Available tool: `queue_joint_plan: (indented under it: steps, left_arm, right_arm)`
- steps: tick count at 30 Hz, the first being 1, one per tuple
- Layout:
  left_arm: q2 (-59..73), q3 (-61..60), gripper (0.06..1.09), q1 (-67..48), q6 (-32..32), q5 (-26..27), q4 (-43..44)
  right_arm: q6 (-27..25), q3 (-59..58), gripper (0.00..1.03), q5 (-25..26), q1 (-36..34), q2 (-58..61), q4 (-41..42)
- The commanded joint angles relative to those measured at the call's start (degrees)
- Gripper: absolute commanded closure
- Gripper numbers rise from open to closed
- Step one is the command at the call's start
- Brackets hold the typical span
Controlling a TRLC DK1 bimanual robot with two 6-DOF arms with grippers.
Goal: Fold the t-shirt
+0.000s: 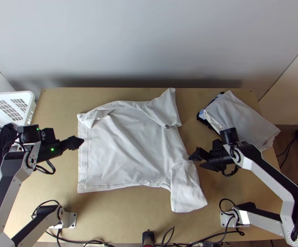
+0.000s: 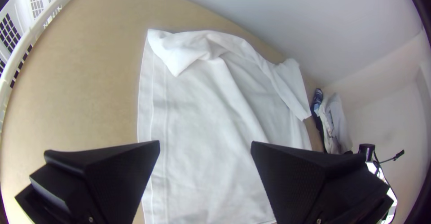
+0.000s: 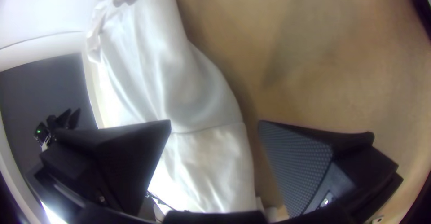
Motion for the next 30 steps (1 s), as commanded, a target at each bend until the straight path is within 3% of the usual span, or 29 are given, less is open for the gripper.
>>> queue_joint_plan:
  steps: [1,5,9,14,18,20,25,30]
  left_arm:
    - [-4.81,-0.84,0.1,-0.37,0.81,-0.63,-2.85]
    - [-6.04,-0.75,0.1,0.15,1.51,-0.54,-3.91]
    - [-7.44,-1.1,0.11,0.42,2.48,-0.54,-6.54]
    - [-9.38,-1.37,0.12,4.2,8.19,-0.45,-13.49]
    - [-11.4,-0.84,0.17,8.24,9.51,0.42,-16.12]
    - [-12.63,-0.23,0.17,10.7,9.51,1.66,-17.97]
    - [-15.35,-0.75,0.17,18.35,9.07,13.78,-21.84]
    - [-13.33,-4.97,0.17,16.76,8.01,14.05,-26.67]
  right_arm:
    - [0.22,-1.86,0.21,-1.47,2.09,3.28,4.2]
    - [2.15,-3.36,0.55,-1.65,3.23,3.2,9.21]
    - [3.12,-3.36,0.61,-2.7,5.07,3.02,10.26]
    - [3.2,-3.97,0.71,-5.34,5.43,2.23,10.35]
    - [3.03,-4.76,0.79,-5.43,5.43,0.91,10.35]
    - [3.2,-5.2,1.01,-5.34,5.43,-0.41,10.7]
    - [4.26,-5.64,1.0,-4.02,5.16,1.88,9.65]
    - [4.61,-5.03,1.0,-3.05,3.05,1.7,9.38]
